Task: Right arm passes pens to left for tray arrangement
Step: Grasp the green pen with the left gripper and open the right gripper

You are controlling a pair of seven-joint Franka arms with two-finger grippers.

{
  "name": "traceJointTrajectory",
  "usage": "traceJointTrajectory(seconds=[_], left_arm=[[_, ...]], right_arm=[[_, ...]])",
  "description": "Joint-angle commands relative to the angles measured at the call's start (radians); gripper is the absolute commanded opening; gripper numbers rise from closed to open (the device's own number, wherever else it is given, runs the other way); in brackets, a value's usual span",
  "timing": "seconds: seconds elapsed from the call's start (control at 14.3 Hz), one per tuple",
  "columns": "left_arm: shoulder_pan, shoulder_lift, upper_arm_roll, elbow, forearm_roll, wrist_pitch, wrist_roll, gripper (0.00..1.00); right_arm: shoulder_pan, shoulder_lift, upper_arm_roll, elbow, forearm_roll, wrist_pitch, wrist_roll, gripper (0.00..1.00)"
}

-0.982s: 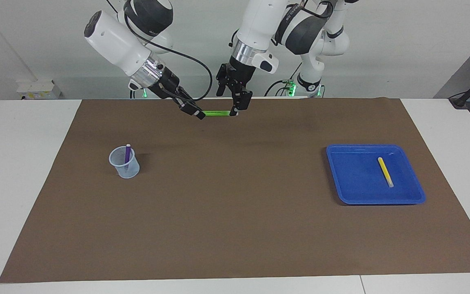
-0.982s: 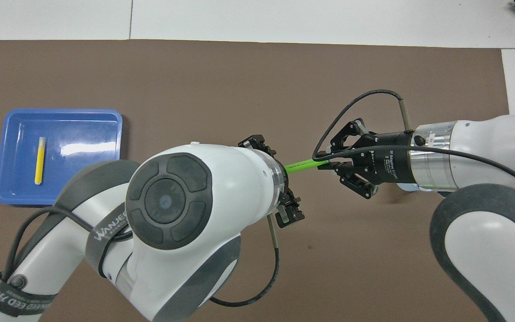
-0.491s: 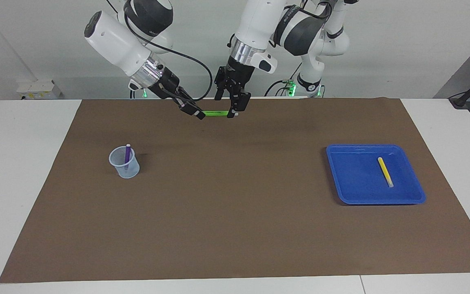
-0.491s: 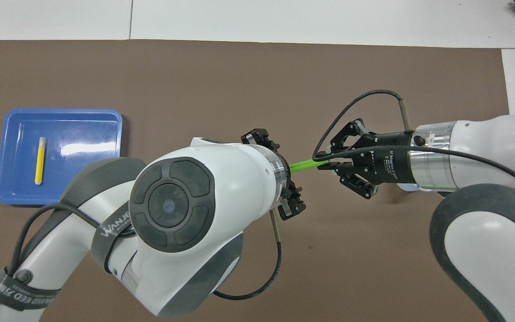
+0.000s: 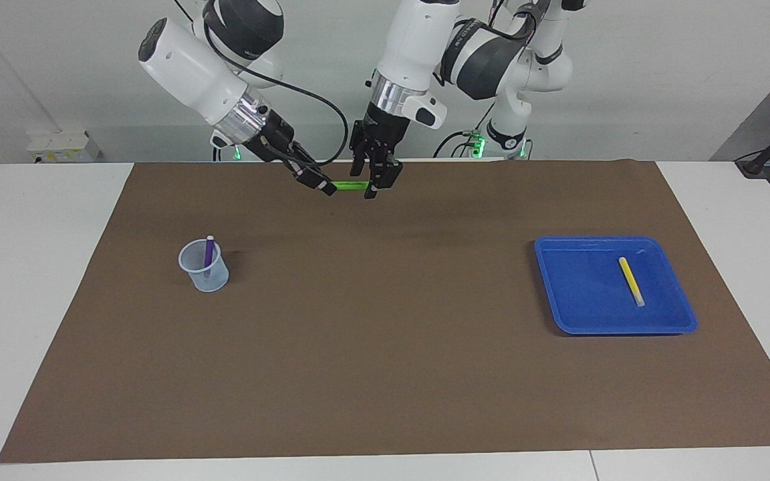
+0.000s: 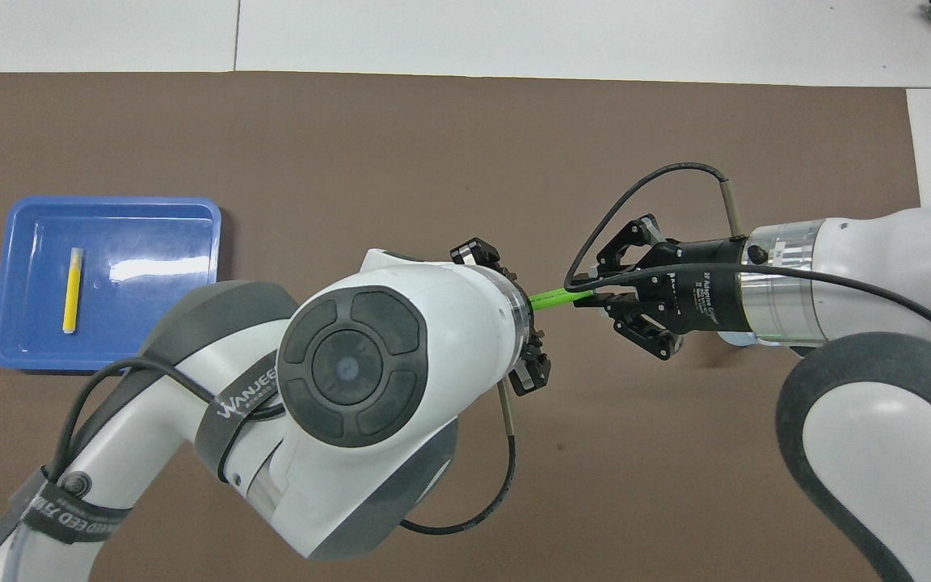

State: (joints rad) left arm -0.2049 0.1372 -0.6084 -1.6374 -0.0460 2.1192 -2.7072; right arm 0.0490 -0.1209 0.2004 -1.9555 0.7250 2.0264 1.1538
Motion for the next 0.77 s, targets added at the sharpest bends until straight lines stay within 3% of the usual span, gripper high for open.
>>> traceJointTrajectory(seconds=[0.0,0.56,0.7], left_arm=[[-0.013,0.001,0.004,0.013,0.026,-0.050,-0.017,0.50],[-0.031,0.004,0.004,0.031,0.035,-0.082,-0.014,0.38],[-0.039,0.025,0.006,0.068,0.040,-0.108,-0.016,0.21]], right_arm=[[0.003,-0.016,0.004,-0.017,0.025,0.006,0.004,0.00],[0.003,-0.016,0.004,-0.017,0.025,0.005,0.000,0.00],[0.003,-0.016,0.004,-0.017,0.025,0.005,0.000,0.00]])
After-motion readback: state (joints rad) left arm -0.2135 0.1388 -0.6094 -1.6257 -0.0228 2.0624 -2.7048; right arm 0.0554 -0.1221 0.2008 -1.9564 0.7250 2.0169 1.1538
